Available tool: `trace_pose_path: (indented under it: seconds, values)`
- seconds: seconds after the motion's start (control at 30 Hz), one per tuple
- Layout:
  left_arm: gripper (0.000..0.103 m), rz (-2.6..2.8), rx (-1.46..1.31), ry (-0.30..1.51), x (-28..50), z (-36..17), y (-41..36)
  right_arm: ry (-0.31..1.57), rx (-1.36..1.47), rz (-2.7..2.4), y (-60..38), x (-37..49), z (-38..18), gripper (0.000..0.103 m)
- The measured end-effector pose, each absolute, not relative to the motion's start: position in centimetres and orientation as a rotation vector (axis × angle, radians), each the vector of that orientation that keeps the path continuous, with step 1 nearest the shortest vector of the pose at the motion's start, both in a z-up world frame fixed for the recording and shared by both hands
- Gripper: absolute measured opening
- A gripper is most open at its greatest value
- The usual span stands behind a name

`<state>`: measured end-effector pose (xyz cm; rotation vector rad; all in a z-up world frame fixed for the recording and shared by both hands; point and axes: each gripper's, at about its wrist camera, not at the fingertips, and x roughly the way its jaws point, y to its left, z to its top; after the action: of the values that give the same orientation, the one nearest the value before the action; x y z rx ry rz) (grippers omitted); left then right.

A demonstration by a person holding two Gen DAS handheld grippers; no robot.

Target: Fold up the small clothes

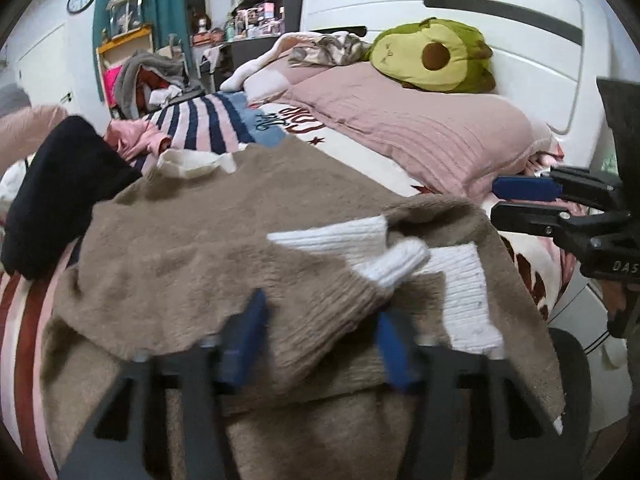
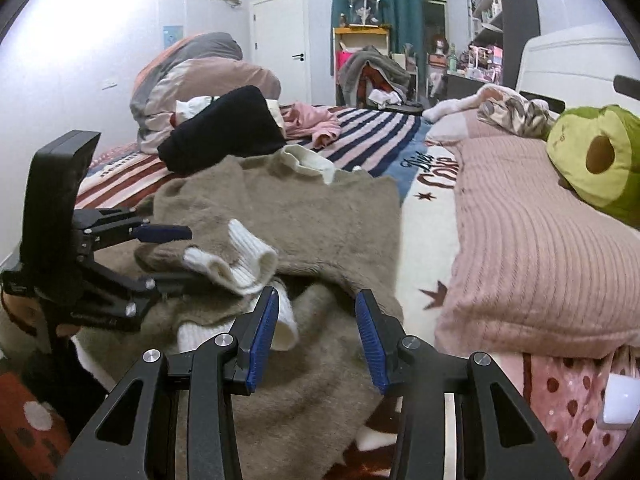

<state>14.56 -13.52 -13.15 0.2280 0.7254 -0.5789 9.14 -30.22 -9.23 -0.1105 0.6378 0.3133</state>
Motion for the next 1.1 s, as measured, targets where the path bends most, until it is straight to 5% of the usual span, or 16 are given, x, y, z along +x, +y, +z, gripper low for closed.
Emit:
trace_pose_path:
  seconds: [0.03,0.13,0.37,0.7,0.8,1.0,1.1]
  values:
    - [0.020,-0.589,0.181,0.734,14.7,-12.9,-12.7,0.641,-0.103,0.307,-30.3,9.3,-9.3,0.035]
    - [0.012,-0.571,0.075,0.723,14.6,-12.0,-9.9,0.645,-0.084,0.297,-30.5,9.4,-9.4,0.035]
    - [0.011,-0.432,-0.047,0.680,12.8,-10.4,-1.3,0.657,-0.073,0.283,-29.3,8.6,-8.6,0.035]
    - [0.015,-0.346,-0.130,0.799,9.4,-15.1,6.0,0.693,-0.099,0.255,-26.2,7.7,-7.8,0.035]
    - [0.025,-0.338,-0.106,0.811,7.8,-15.9,6.6,0.698,-0.122,0.263,-25.1,7.4,-7.6,0.036]
    - [0.062,-0.300,-0.128,0.787,5.8,-15.5,9.3,0.727,-0.137,0.256,-24.0,6.8,-8.0,0.037]
    - [0.073,-0.273,-0.091,0.782,4.5,-15.2,10.7,0.759,-0.128,0.228,-24.4,5.1,-8.7,0.045]
